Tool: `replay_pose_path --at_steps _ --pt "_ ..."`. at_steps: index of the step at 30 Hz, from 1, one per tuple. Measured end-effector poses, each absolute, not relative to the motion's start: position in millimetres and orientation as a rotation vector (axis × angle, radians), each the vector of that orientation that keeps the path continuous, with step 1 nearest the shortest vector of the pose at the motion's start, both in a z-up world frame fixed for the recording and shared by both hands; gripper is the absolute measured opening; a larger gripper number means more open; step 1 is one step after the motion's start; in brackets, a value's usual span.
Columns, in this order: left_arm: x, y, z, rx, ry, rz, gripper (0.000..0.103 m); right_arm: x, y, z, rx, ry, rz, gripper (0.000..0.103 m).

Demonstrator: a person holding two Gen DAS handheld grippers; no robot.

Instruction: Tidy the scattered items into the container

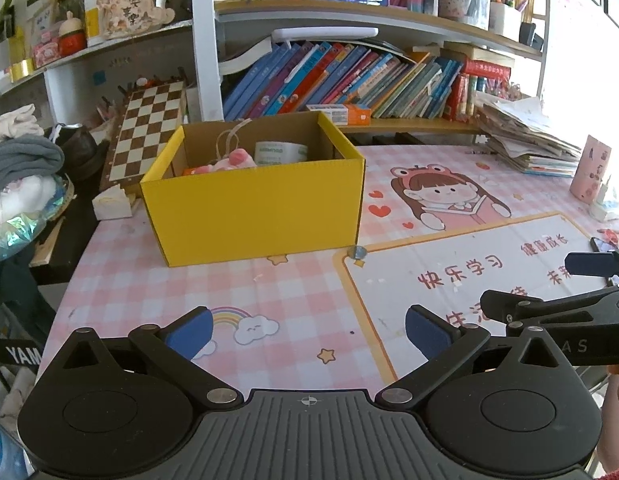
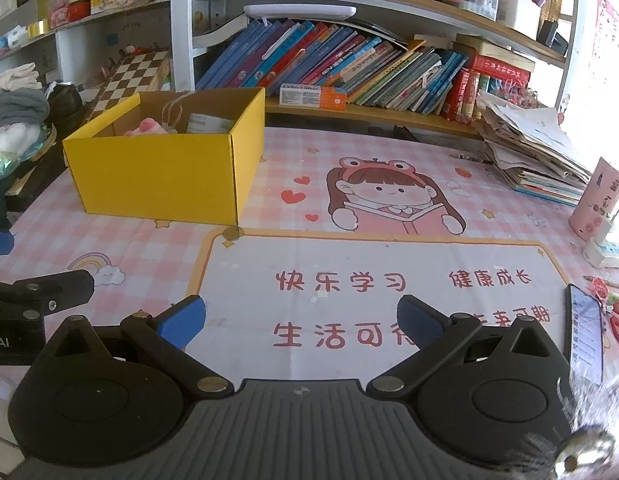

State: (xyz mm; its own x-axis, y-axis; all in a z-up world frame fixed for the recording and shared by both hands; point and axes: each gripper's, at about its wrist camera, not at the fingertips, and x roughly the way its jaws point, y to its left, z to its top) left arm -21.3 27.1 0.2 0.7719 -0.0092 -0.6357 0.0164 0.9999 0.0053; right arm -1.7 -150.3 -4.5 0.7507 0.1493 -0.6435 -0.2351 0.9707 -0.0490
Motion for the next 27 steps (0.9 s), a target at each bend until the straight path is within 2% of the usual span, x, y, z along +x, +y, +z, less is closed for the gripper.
replay_pose_path --at_steps 27 --pt "-18.1 30.2 -2.3 -0.002 0.687 -0.042 0.103 4.1 -150.8 -6.4 -0.134 0.706 0.211 0.103"
